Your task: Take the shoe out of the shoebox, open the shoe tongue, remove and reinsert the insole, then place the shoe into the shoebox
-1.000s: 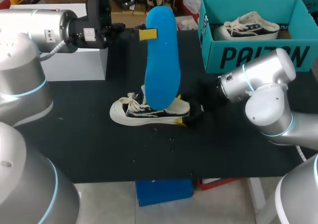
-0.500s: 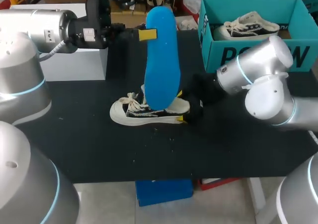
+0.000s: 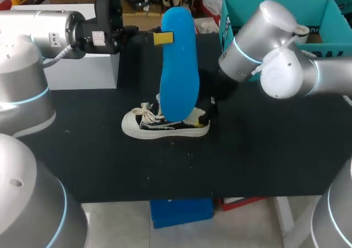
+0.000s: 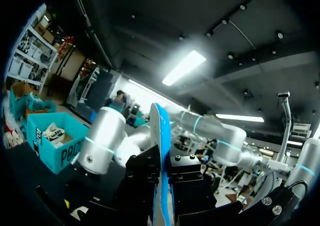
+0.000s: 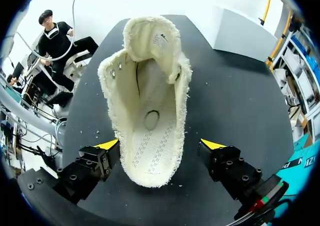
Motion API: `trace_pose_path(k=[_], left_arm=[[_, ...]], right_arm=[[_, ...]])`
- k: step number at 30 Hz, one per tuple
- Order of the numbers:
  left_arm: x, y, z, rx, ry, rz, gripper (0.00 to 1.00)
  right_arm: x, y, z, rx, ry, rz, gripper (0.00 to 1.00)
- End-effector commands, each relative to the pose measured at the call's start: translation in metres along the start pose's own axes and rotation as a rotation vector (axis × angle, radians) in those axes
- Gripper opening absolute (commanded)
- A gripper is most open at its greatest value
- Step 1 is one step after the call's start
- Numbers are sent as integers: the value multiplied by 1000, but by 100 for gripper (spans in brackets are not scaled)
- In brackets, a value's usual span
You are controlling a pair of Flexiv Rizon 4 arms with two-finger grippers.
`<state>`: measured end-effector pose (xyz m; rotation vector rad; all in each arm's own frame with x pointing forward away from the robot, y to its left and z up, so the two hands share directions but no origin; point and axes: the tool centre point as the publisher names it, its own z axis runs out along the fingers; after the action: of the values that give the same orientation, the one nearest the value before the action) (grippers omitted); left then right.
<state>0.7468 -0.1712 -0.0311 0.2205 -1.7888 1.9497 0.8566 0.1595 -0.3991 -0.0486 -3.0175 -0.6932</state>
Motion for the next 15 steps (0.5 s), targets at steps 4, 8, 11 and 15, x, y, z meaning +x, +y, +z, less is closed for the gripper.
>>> trace_pose_path(k=[4,8,11,15], left_arm=[[0,1,2,1,-3,1,0],[0,1,2,1,-3,1,0],[0,1,2,1,-3,1,0],[0,1,2,1,-3,1,0]], right_arm=[[5,7,-6,315,-29,-2,100],[8,9,-6,336,-33,-7,100],[10,11,-6,363,-37,-21,100],[12,14,-6,391,-39,-37,100]])
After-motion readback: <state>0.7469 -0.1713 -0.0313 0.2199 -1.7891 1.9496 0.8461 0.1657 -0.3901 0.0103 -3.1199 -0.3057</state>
